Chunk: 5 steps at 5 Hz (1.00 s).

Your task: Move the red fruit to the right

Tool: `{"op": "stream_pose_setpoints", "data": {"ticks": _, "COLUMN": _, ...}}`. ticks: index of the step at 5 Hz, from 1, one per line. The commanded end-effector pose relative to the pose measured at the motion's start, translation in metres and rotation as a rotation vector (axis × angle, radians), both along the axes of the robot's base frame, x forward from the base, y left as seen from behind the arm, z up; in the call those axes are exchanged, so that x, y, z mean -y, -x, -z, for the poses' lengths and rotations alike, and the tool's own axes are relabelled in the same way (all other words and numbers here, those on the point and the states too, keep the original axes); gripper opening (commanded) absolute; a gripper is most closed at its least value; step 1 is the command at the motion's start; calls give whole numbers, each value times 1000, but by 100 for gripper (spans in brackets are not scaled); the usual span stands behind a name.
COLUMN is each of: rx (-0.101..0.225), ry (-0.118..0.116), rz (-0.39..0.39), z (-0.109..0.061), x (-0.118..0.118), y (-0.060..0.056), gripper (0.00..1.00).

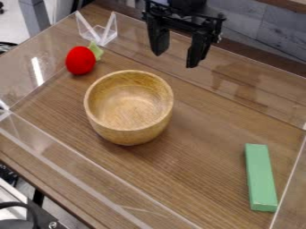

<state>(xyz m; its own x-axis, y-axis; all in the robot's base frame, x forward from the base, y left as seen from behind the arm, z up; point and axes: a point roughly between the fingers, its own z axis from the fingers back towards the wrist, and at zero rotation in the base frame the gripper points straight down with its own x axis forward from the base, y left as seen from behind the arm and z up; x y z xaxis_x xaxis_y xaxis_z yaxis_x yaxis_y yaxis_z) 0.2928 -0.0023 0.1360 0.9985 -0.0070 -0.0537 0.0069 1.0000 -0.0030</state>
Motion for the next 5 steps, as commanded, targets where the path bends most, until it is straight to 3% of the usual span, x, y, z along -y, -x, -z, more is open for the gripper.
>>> {"op": "stream_pose_setpoints", "data": {"ticks": 1, "rx": -15, "ry": 3, "rz": 28, "z": 3, "x": 5, "y": 1, "gripper": 100}}
{"op": "stream_pose_setpoints", "data": {"ticks": 3, "rx": -29, "ry": 10, "rz": -10, "z": -1, "x": 1, "y": -2, "gripper": 100}}
{"op": "stream_pose_setpoints", "data": {"ticks": 5, "rx": -55, "ry": 19, "rz": -112, "z": 5, "x": -13, "y": 5, "gripper": 100}}
